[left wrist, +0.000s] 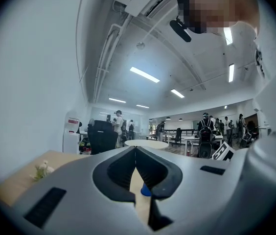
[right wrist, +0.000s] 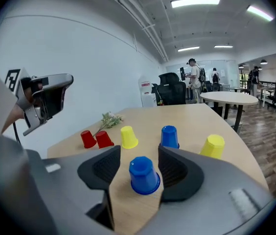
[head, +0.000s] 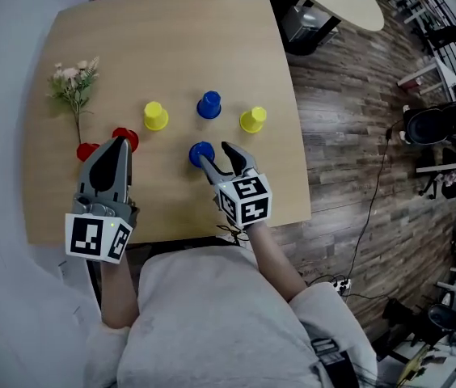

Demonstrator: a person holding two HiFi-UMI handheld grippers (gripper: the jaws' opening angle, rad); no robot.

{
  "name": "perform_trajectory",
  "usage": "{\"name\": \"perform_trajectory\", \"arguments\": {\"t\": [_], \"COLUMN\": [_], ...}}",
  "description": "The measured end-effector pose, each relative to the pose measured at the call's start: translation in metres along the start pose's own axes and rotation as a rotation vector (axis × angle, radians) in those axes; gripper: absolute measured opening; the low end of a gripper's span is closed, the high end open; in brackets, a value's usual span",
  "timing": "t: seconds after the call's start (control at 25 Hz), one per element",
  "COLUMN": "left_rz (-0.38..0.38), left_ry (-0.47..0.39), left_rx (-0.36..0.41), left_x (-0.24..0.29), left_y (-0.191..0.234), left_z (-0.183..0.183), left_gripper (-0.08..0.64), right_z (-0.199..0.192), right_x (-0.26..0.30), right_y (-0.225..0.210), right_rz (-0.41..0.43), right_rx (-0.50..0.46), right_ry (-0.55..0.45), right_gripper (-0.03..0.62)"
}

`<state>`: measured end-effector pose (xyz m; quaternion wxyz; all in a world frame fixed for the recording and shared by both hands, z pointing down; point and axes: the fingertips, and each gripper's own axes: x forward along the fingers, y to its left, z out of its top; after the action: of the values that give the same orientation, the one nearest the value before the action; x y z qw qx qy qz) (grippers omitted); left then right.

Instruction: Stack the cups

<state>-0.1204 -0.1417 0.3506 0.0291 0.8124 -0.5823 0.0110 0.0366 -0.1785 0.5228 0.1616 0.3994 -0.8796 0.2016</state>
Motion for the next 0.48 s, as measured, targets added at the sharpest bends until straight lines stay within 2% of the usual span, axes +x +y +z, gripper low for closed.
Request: {"name": "perform_trajectory", "arguments": {"t": [0.16,0.48], "left_rz": [-0.037,-0.051], "left_ry": [0.033,0.097], "left_rx": [-0.006,-0.025], "left_x": [0.005,0.006], "left_y": [0.010,0.032], "left_z": [-0.014,-0.040], "left_gripper": [0.008,0.008], "right_z": [-0.031,-0.056], "right_x": [0.018,0.041], "right_y": [0.000,-0.007], "right_rz": [-0.039,-0.130], "right_rx": [0.014,-0.021], "right_ry": [0.082,0.161], "right_gripper": [0.282,0.285]}}
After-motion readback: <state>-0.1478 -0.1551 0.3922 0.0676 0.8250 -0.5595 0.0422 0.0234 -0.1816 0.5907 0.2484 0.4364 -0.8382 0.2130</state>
